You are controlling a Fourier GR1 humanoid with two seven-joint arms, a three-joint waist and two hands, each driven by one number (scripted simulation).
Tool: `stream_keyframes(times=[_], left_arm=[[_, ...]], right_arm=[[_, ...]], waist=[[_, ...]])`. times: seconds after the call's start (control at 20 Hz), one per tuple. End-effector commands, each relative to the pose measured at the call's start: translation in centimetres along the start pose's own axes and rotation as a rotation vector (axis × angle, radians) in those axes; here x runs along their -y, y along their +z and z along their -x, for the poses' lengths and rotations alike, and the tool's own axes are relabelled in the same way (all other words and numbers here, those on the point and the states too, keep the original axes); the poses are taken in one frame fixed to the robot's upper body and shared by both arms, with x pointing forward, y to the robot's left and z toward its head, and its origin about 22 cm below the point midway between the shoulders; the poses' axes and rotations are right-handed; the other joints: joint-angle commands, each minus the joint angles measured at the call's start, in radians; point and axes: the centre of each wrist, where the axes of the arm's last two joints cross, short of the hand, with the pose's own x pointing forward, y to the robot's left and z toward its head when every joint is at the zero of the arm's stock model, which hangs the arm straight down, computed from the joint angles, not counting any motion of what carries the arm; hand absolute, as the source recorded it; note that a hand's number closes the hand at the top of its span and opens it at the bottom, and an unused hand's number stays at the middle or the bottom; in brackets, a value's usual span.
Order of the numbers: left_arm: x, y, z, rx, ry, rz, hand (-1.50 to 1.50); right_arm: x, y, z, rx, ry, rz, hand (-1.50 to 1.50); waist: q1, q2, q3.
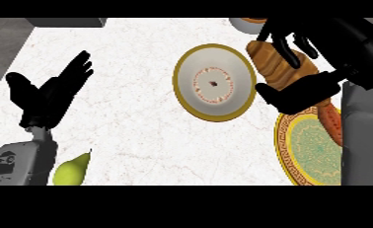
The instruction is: Pick the croissant from the plate and place it in the bowl
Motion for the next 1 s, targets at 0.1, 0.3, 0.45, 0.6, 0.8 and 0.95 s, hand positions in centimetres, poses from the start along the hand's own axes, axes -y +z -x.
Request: stream_keyframes(times=[0.1, 0.3, 0.45, 0.6, 0.8, 0.95], left_arm=[[1.3, 1.4, 1.2, -0.006, 0.012, 0.012, 0.0], [1.3, 0.4, -0.4, 0.002, -0.008, 0.019, 0.0], [-0.5, 0.2, -0.7, 0.03, -0.022, 0.023, 0.0], [0.7, 0.1, 0.3, 0.003, 0.0, 0.035, 0.0], [1.7, -0.1, -0.6, 0.005, -0.017, 0.039, 0.0], [2.1, 0.5, -0.8, 0.039, -0.007, 0.042, 0.0]], right_arm=[[-2.2, -5.0, -1.4, -0.05, 0.011, 0.008, 1.5], [-5.6, -9.3, 0.2, -0.111, -0.031, 0.014, 1.5], [-6.2, -11.5, 3.2, -0.087, -0.046, 0.008, 1.5], [-8.8, -13.5, 2.0, -0.075, -0.125, -0.046, 1.5], [-11.9, -15.1, 3.9, -0.078, -0.109, -0.099, 1.5], [-12.9, -16.1, 4.0, -0.093, -0.117, -0.127, 1.5]], waist=[[0.006, 0.0, 0.0], [0.017, 0.004, 0.001], [0.03, 0.012, 0.001], [0.027, 0.011, 0.0], [0.04, 0.016, 0.001], [0.06, 0.02, 0.001]])
